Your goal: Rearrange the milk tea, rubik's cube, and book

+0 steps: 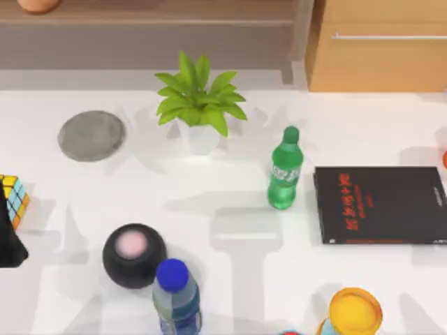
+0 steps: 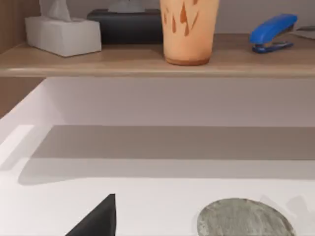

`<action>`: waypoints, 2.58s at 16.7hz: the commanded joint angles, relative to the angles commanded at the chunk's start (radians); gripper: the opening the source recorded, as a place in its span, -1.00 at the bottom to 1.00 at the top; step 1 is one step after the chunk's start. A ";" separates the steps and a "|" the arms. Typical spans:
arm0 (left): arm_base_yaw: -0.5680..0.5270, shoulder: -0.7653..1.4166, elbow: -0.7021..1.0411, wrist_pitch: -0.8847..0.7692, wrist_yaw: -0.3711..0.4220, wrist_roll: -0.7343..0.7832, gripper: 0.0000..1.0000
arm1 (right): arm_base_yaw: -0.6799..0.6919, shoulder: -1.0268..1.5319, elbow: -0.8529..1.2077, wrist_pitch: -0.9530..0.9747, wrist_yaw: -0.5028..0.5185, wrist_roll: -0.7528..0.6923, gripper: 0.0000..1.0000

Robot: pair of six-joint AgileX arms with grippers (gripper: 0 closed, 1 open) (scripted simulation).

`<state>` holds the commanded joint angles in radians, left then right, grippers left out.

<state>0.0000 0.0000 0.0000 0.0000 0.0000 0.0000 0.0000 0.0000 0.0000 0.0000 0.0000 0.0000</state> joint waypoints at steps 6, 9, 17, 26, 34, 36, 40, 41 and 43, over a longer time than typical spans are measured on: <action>-0.005 0.106 0.075 0.068 0.008 0.000 1.00 | 0.000 0.000 0.000 0.000 0.000 0.000 1.00; -0.007 0.298 0.187 0.171 0.014 0.000 1.00 | 0.000 0.000 0.000 0.000 0.000 0.000 1.00; -0.004 1.081 0.574 0.522 0.023 0.003 1.00 | 0.000 0.000 0.000 0.000 0.000 0.000 1.00; -0.006 1.745 0.909 0.826 0.037 0.004 1.00 | 0.000 0.000 0.000 0.000 0.000 0.000 1.00; -0.005 1.796 0.940 0.853 0.039 0.004 1.00 | 0.000 0.000 0.000 0.000 0.000 0.000 1.00; -0.007 1.823 0.976 0.845 0.039 0.004 1.00 | 0.000 0.000 0.000 0.000 0.000 0.000 1.00; -0.010 1.932 1.129 0.804 0.038 0.003 1.00 | 0.000 0.000 0.000 0.000 0.000 0.000 1.00; -0.011 1.962 1.172 0.791 0.037 0.003 1.00 | 0.000 0.000 0.000 0.000 0.000 0.000 1.00; -0.013 2.014 1.251 0.765 0.036 0.003 1.00 | 0.000 0.000 0.000 0.000 0.000 0.000 1.00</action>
<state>-0.0127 2.0144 1.2511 0.7653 0.0362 0.0027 0.0000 0.0000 0.0000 0.0000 0.0000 0.0000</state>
